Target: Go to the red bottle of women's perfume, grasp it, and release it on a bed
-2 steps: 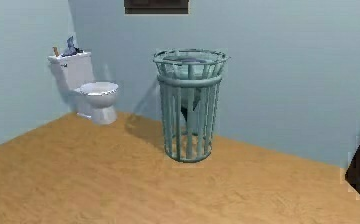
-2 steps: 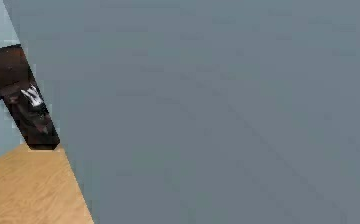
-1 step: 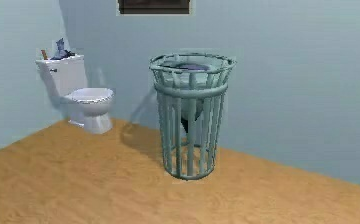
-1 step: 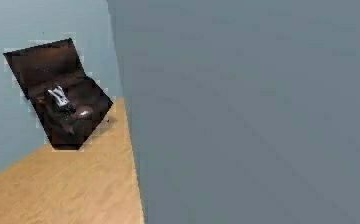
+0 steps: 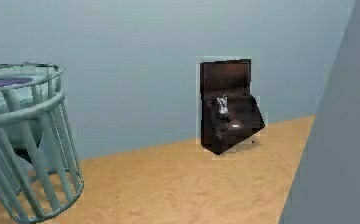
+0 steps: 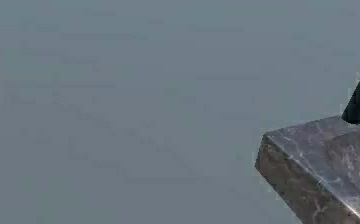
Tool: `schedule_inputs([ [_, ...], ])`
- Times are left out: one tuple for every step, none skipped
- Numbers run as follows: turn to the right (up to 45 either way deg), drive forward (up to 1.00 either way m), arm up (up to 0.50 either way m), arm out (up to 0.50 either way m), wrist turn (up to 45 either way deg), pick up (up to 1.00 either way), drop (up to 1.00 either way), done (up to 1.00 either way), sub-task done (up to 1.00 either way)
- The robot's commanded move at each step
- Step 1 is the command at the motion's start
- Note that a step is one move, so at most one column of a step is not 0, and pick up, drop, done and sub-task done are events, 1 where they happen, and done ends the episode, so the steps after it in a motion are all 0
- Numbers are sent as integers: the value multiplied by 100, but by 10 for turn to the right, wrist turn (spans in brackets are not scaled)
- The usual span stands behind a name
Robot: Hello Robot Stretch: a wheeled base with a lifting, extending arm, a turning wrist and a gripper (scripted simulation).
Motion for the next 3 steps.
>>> schedule_inputs([
  [450,0,0,0,0,0,0,0,0],
  [90,0,0,0,0,0,0,0,0],
  [30,0,0,0,0,0,0,0,0],
])
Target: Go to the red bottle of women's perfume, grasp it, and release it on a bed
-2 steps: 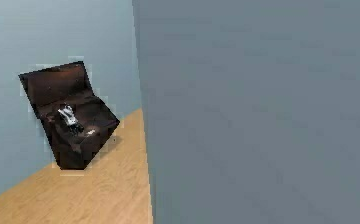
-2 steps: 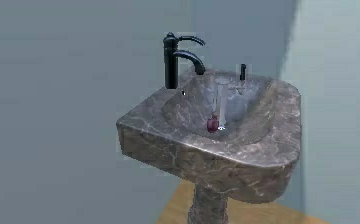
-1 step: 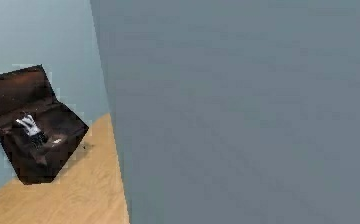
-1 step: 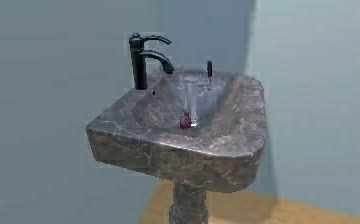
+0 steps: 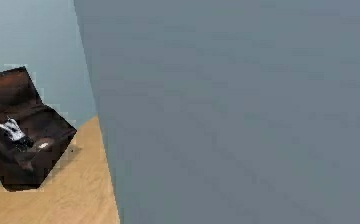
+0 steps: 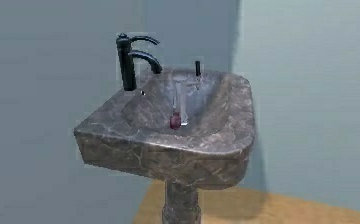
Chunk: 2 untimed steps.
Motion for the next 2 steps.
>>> schedule_inputs([
  [450,0,0,0,0,0,0,0,0],
  [450,0,0,0,0,0,0,0,0],
])
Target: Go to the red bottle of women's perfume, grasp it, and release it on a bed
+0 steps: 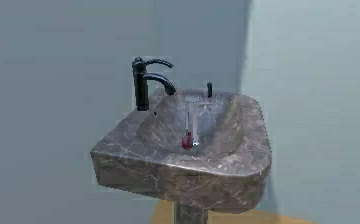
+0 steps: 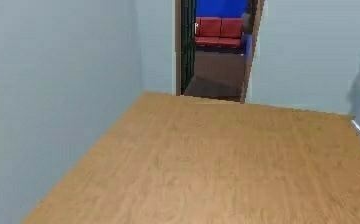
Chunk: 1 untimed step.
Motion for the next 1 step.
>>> schedule_inputs([
  [240,0,0,0,0,0,0,0,0],
])
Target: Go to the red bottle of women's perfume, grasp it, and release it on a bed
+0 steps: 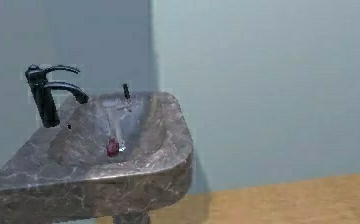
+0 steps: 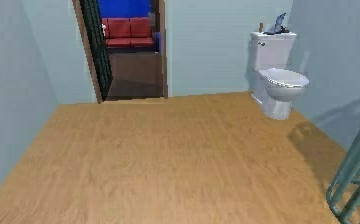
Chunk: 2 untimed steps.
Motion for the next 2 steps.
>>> schedule_inputs([
  [0,25,0,0,0,0,0,0,0],
  [-450,0,0,0,0,0,0,0,0],
])
